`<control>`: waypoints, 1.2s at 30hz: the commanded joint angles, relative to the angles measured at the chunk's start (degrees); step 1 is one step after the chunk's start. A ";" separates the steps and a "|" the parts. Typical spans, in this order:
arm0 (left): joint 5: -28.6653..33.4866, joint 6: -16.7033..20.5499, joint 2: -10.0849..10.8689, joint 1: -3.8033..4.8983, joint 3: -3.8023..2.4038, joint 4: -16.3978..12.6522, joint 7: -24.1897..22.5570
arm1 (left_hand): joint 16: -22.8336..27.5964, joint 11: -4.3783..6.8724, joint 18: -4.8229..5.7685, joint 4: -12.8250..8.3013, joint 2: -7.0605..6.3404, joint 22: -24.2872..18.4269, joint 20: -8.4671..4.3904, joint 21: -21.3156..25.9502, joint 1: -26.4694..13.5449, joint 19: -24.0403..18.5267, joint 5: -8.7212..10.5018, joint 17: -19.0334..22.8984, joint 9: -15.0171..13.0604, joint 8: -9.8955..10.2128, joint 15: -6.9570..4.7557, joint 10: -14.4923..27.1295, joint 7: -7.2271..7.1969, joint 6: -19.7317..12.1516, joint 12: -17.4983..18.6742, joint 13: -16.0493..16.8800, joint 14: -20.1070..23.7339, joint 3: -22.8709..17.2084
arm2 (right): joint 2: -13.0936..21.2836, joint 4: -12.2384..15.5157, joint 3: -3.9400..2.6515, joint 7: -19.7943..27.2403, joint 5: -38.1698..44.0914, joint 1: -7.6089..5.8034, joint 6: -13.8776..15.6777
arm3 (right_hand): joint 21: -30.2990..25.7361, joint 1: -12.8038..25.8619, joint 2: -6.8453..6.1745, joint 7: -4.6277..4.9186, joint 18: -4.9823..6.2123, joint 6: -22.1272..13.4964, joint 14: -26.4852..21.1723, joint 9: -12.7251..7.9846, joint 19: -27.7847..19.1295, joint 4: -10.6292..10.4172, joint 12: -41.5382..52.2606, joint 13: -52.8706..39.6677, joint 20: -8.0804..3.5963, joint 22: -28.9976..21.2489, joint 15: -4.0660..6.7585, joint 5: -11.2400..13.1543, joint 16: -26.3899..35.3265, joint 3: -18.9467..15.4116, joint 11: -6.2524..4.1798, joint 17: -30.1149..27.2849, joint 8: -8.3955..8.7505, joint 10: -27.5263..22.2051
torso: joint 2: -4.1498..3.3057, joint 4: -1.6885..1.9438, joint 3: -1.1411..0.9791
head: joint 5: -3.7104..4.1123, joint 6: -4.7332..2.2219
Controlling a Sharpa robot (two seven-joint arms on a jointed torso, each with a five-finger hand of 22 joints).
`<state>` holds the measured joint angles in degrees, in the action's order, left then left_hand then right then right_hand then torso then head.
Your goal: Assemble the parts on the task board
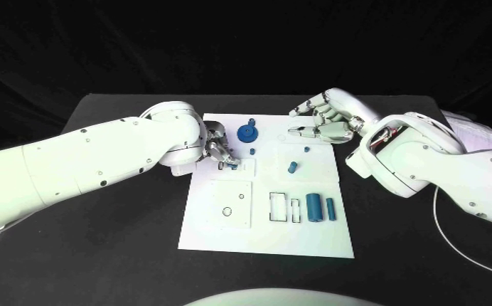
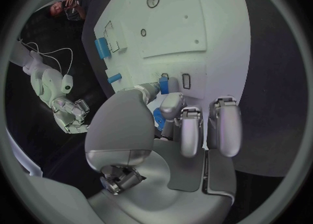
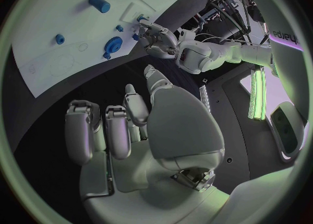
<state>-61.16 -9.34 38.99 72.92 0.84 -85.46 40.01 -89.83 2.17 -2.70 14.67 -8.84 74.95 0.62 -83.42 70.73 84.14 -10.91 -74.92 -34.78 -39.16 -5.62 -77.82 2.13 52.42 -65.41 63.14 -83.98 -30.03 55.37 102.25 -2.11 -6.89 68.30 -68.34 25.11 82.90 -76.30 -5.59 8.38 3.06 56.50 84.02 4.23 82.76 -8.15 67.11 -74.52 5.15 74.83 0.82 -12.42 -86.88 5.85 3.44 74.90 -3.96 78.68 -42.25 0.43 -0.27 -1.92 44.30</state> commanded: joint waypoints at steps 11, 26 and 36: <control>-3.13 -4.59 -0.22 -0.04 0.08 0.02 3.53 | -0.17 0.09 0.84 -11.16 0.08 8.25 0.27 -0.32 -0.97 2.71 -1.50 -15.08 -0.13 -0.14 0.27 -0.64 -0.28 0.38 -0.33 0.18 -6.02 -10.66 | -0.14 -0.03 0.01 0.17 0.11 0.07 -1.09 | -0.32 0.59 -0.14 -0.11 0.18 0.39 4.50 0.06 -0.40 -0.03 0.15 -0.06 -0.01 -0.01 0.13 -0.29 0.21 -0.14 -0.16 8.78 -0.26 0.03 | 0.03 0.03 -0.02 | -0.17 0.41; -3.16 -4.56 -0.85 -0.04 0.20 0.35 3.58 | -0.17 0.09 0.85 -11.18 0.31 8.30 0.29 -0.33 -1.55 2.73 -2.04 -15.08 -0.17 -0.19 0.29 -0.86 -0.30 0.58 -0.53 0.38 -6.02 -10.69 | -0.25 -0.02 0.01 0.15 0.09 0.08 -1.15 | -0.40 0.71 -0.17 -0.12 0.21 0.40 4.50 0.05 -0.46 -0.15 0.08 0.00 -0.02 -0.16 0.14 -0.34 0.24 -0.27 -0.17 8.75 -0.24 -0.01 | 0.02 0.00 -0.07 | -0.25 0.58; -2.39 -5.00 -2.09 -0.04 0.58 1.83 3.59 | -0.17 0.35 0.84 -8.55 1.78 8.37 0.25 -0.27 -6.63 2.74 -1.84 -15.08 -0.29 -0.38 0.17 -1.61 -0.79 1.87 -1.43 1.29 -6.02 -7.49 | -0.31 0.00 0.02 0.12 0.05 0.08 -1.25 | -0.42 0.74 -0.17 -0.12 0.21 0.40 4.49 0.05 -0.47 -0.18 0.03 0.04 -0.02 -0.18 0.14 -0.36 0.26 -0.31 -0.17 8.70 -0.23 -0.03 | 0.00 -0.04 -0.07 | -0.28 0.74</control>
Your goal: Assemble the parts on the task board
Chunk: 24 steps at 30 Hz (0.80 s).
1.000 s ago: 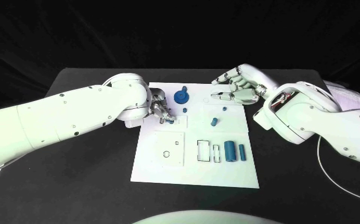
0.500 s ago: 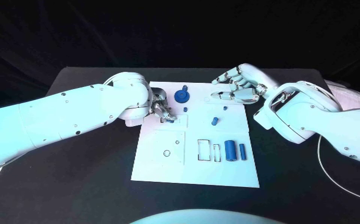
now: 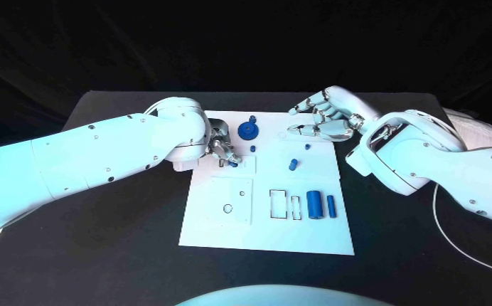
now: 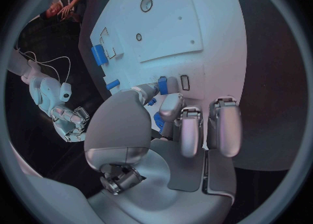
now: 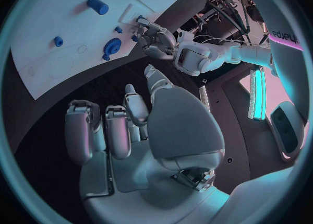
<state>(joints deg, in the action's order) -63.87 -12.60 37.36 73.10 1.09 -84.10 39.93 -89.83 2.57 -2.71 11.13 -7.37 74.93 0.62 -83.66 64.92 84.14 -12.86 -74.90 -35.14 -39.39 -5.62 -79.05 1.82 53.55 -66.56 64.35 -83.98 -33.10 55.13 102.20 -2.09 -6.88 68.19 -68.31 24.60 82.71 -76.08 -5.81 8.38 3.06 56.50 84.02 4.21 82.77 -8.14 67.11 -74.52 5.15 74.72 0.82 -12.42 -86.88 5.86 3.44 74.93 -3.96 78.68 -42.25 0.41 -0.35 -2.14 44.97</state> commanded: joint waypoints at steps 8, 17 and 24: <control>0.46 -2.54 -1.23 -0.24 0.56 1.39 3.71 | -0.17 0.21 0.86 -3.68 0.95 8.54 0.08 -0.05 -3.63 2.80 0.11 -15.10 0.22 0.11 -0.06 -0.64 -0.82 1.50 -0.78 0.65 -6.02 -1.09 | -0.02 0.09 0.00 0.12 0.11 0.05 -0.79 | -0.23 0.56 0.05 -0.12 0.21 0.40 4.49 0.07 -0.48 -0.23 0.02 0.05 -0.03 -0.09 0.14 -0.37 0.27 -0.35 -0.17 8.68 -0.22 -0.04 | -0.01 0.00 0.01 | 0.08 0.17; 0.47 -2.90 -1.45 -0.24 0.60 1.84 3.73 | -0.17 0.35 0.96 -2.78 1.61 8.93 -0.02 -0.35 -5.17 2.98 0.06 -15.10 0.36 0.30 -0.16 -0.84 -0.99 2.20 -0.88 0.77 -6.02 0.88 | 0.00 0.10 0.00 0.16 0.03 0.05 -0.79 | -0.28 0.65 0.05 -0.12 0.23 0.40 4.48 0.07 -0.52 -0.31 -0.09 0.13 -0.03 -0.17 0.15 -0.38 0.30 -0.42 -0.17 8.62 -0.21 -0.10 | 0.03 0.05 0.00 | 0.07 0.21; 0.43 -3.10 -1.49 -0.25 0.60 1.97 3.77 | -0.17 0.45 1.05 -2.07 1.72 9.28 -0.07 -0.64 -6.39 3.15 0.10 -15.10 0.44 0.40 -0.23 -1.10 -1.11 2.71 -1.09 0.99 -6.02 2.53 | -0.03 0.04 0.00 0.23 -0.07 0.05 -0.81 | -0.34 0.70 0.04 -0.12 0.25 0.40 4.47 0.06 -0.58 -0.37 -0.14 0.17 -0.04 -0.30 0.15 -0.39 0.32 -0.47 -0.17 8.60 -0.20 -0.13 | 0.04 0.02 0.03 | -0.04 0.20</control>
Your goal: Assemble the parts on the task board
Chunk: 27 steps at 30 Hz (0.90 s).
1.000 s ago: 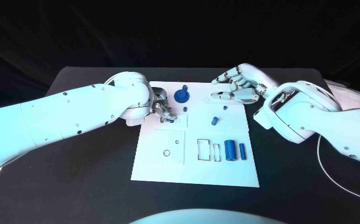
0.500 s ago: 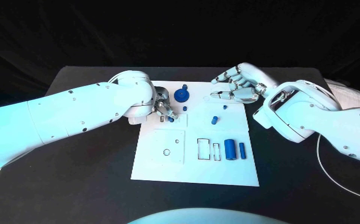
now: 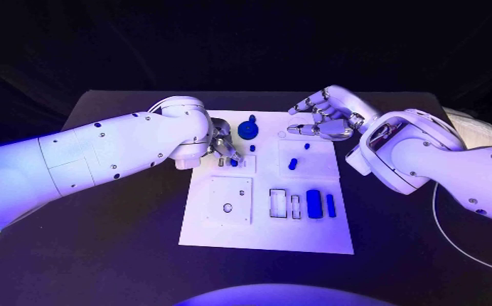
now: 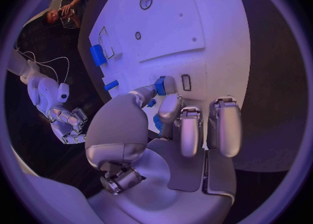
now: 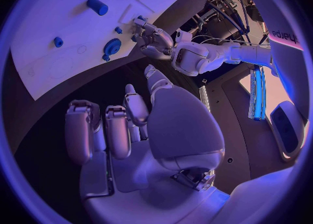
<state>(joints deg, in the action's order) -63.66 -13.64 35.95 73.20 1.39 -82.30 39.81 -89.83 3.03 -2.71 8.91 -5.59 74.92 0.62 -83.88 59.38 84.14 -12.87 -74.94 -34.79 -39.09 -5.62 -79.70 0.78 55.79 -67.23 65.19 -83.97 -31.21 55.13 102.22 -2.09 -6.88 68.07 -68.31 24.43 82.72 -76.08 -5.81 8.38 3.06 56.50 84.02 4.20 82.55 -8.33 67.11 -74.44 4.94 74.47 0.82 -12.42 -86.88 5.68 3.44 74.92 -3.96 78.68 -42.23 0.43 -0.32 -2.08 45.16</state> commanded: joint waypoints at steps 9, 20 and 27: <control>-0.30 -1.48 0.35 -0.36 0.29 -0.19 3.96 | -0.17 0.12 1.19 3.18 -1.02 9.88 -0.16 -0.85 -4.69 3.40 1.51 -15.06 0.16 0.18 -0.32 -0.97 -0.24 1.73 -0.82 0.60 -6.03 9.30 | 0.00 -0.01 0.01 0.31 -0.01 0.05 -0.51 | -0.54 0.99 -0.13 -0.13 0.31 0.36 4.42 0.05 -0.50 -0.53 -0.38 0.30 0.15 -0.34 0.16 0.18 0.48 -0.81 -0.17 8.38 -0.12 -0.28 | 0.03 0.01 0.02 | -0.18 -0.13; -0.31 2.48 2.22 -0.34 -0.50 -2.27 3.83 | -0.17 0.33 1.22 6.75 0.02 10.15 -0.42 -0.91 -4.05 3.51 8.83 -15.06 0.20 0.51 -0.52 -1.38 -0.54 2.20 -1.18 1.13 -6.03 19.05 | -0.07 -0.36 0.01 0.27 -0.16 0.07 -0.33 | -0.63 1.04 -0.11 -0.13 0.34 0.35 4.38 0.05 -0.58 -0.61 -0.49 0.39 0.14 -0.51 0.16 0.29 0.59 -0.90 -0.17 8.19 -0.11 -0.35 | 0.07 0.01 0.01 | -0.22 -0.42; 1.49 3.95 3.38 -0.11 -2.44 -3.60 3.74 | -0.17 0.33 1.13 7.56 0.27 9.89 -0.43 -0.56 -3.88 3.38 9.65 -15.06 0.19 0.59 -0.55 -1.26 -0.46 2.12 -0.97 0.95 -6.03 21.49 | -0.24 -0.67 0.04 0.35 -0.40 0.12 -0.31 | -0.72 1.08 -0.09 -0.13 0.38 0.35 4.34 0.04 -0.66 -0.68 -0.59 0.46 0.14 -0.68 0.16 0.35 0.68 -0.96 -0.17 8.04 -0.10 -0.40 | 0.01 -0.06 0.05 | -0.37 -0.76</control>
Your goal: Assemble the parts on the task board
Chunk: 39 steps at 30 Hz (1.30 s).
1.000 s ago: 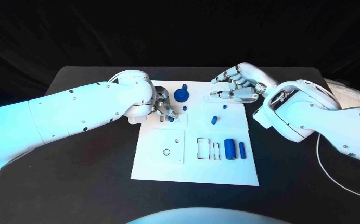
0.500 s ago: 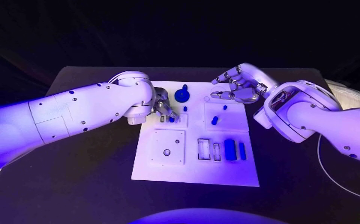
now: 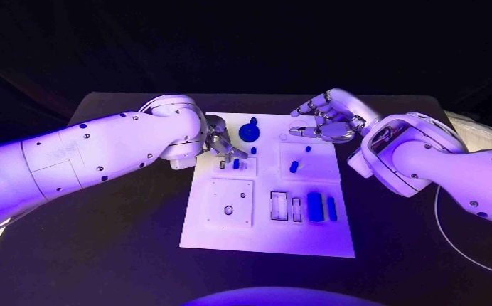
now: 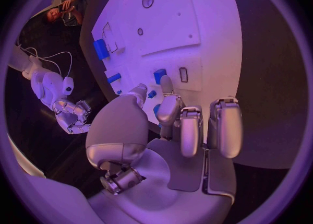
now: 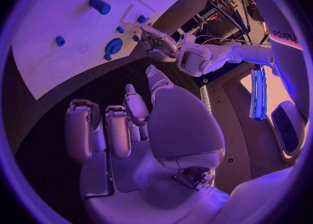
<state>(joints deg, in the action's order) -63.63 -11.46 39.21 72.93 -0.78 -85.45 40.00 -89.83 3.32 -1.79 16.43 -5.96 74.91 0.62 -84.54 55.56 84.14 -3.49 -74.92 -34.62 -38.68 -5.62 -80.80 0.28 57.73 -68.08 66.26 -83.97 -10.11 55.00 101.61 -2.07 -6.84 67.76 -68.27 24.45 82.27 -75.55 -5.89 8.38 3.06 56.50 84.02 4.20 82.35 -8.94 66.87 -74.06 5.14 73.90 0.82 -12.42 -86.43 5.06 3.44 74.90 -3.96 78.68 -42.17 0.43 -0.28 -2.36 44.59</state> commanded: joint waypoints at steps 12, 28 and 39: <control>4.57 -5.21 0.53 5.57 -1.62 4.32 3.55 | -0.17 -2.18 -0.61 -1.27 2.02 7.15 0.76 3.58 7.78 1.75 -2.27 -15.08 2.53 5.24 0.97 6.99 2.76 -5.50 10.94 -11.30 -6.03 5.06 | -0.56 -0.67 0.08 0.36 -0.32 0.34 -0.43 | -0.31 0.57 0.04 -0.13 0.39 0.34 4.34 0.05 -0.48 -0.13 -0.36 0.09 -0.07 -0.15 0.17 0.32 0.25 -0.38 -0.17 8.03 -0.09 -0.41 | -0.05 0.03 -0.07 | -0.44 -0.51; 2.10 -9.56 -6.35 6.78 -0.49 19.30 1.54 | -0.17 -2.10 -0.45 0.19 3.18 8.04 1.11 2.83 8.24 2.11 -0.56 -15.08 3.52 5.80 1.03 6.38 2.55 -3.54 10.57 -11.65 -6.03 9.35 | -1.09 -1.05 0.10 0.40 -0.36 0.37 -0.69 | -0.30 0.56 0.22 -0.14 0.37 0.35 4.36 0.05 -0.45 -0.24 -0.24 0.02 -0.07 -0.10 0.17 0.13 0.22 -0.41 -0.18 8.10 -0.08 -0.35 | -0.18 -0.09 0.05 | -0.93 -0.87; 1.58 -11.35 -9.48 6.49 0.43 23.81 0.33 | -0.17 -1.78 -0.27 0.26 3.95 8.72 0.91 2.13 7.59 2.46 0.43 -15.08 3.41 5.28 0.80 5.60 2.16 -2.56 9.65 -11.02 -6.03 11.28 | -1.42 -1.15 0.11 0.47 -0.37 0.40 -0.92 | -0.31 0.53 0.28 -0.14 0.38 0.36 4.36 0.05 -0.45 -0.26 -0.19 0.00 -0.08 -0.11 0.18 0.02 0.23 -0.42 -0.18 8.10 -0.08 -0.33 | -0.17 -0.05 0.02 | -0.80 -0.73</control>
<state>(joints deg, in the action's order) -61.45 -20.39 30.01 79.46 -0.38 -61.90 40.04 -89.83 1.54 -1.81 16.67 -2.64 74.95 1.55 -82.10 63.24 84.04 -3.27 -74.90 -31.17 -33.01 -4.65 -74.94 2.43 54.76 -58.14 55.15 -84.04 0.88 53.67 100.45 -1.97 -6.77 67.32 -67.93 24.31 82.28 -75.31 -5.65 8.38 3.06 56.50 84.02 4.19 82.35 -9.10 66.88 -74.03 5.15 73.78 0.82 -12.42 -86.44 4.90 3.44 74.93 -3.96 78.68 -42.34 0.37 -0.26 -3.17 43.81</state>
